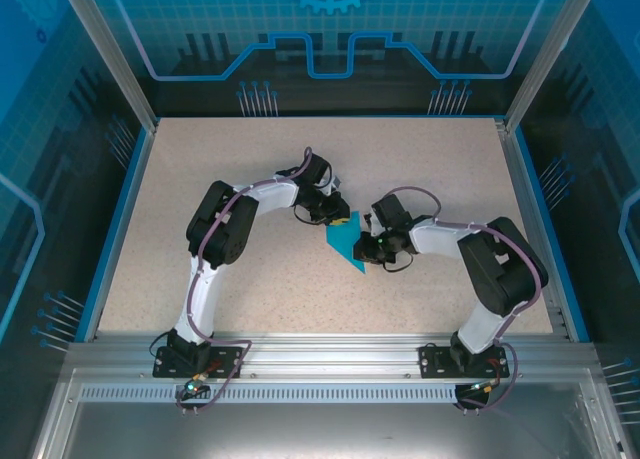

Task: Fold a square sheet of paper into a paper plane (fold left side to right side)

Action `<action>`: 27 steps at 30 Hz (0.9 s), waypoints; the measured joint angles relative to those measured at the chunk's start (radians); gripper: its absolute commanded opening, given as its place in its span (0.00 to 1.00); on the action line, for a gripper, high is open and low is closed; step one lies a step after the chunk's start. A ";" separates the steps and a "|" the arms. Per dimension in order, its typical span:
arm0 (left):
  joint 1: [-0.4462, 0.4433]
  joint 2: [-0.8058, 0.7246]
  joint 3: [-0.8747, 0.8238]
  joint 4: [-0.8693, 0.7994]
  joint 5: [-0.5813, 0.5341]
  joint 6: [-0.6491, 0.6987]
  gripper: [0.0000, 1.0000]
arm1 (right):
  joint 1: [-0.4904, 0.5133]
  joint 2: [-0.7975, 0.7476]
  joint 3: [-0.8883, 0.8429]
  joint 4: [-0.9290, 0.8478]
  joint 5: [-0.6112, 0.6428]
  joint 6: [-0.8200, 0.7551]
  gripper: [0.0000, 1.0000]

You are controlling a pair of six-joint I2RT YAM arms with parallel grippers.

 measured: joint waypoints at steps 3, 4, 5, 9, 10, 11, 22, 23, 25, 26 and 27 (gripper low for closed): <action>0.000 0.000 0.000 0.000 -0.002 0.000 0.19 | 0.001 -0.007 -0.006 -0.010 -0.002 -0.018 0.13; 0.000 0.000 0.000 0.000 -0.002 0.000 0.19 | 0.002 -0.010 -0.008 -0.013 -0.001 -0.023 0.13; 0.000 0.000 0.000 0.000 -0.002 0.000 0.19 | 0.003 -0.015 -0.013 -0.016 -0.001 -0.026 0.13; 0.000 0.000 0.002 -0.002 -0.002 0.000 0.19 | 0.009 -0.036 -0.032 -0.029 0.003 -0.043 0.13; 0.000 0.000 0.002 -0.003 -0.002 0.000 0.19 | 0.011 -0.040 -0.036 -0.031 0.003 -0.047 0.13; 0.000 0.000 0.003 -0.005 -0.002 0.000 0.20 | 0.013 -0.044 -0.039 -0.032 0.006 -0.050 0.13; -0.005 0.006 0.054 -0.099 -0.006 0.014 0.26 | 0.022 -0.126 -0.095 -0.125 0.009 -0.081 0.14; -0.004 0.006 0.066 -0.117 -0.016 0.020 0.26 | 0.024 -0.141 -0.104 -0.150 0.008 -0.086 0.14; 0.002 0.008 0.093 -0.150 -0.038 0.031 0.29 | 0.028 -0.170 -0.117 -0.202 0.003 -0.092 0.15; 0.007 0.008 0.111 -0.166 -0.046 0.038 0.34 | 0.029 -0.187 -0.126 -0.226 0.002 -0.095 0.16; 0.012 0.008 0.125 -0.177 -0.050 0.042 0.36 | 0.029 -0.206 -0.134 -0.248 0.002 -0.099 0.17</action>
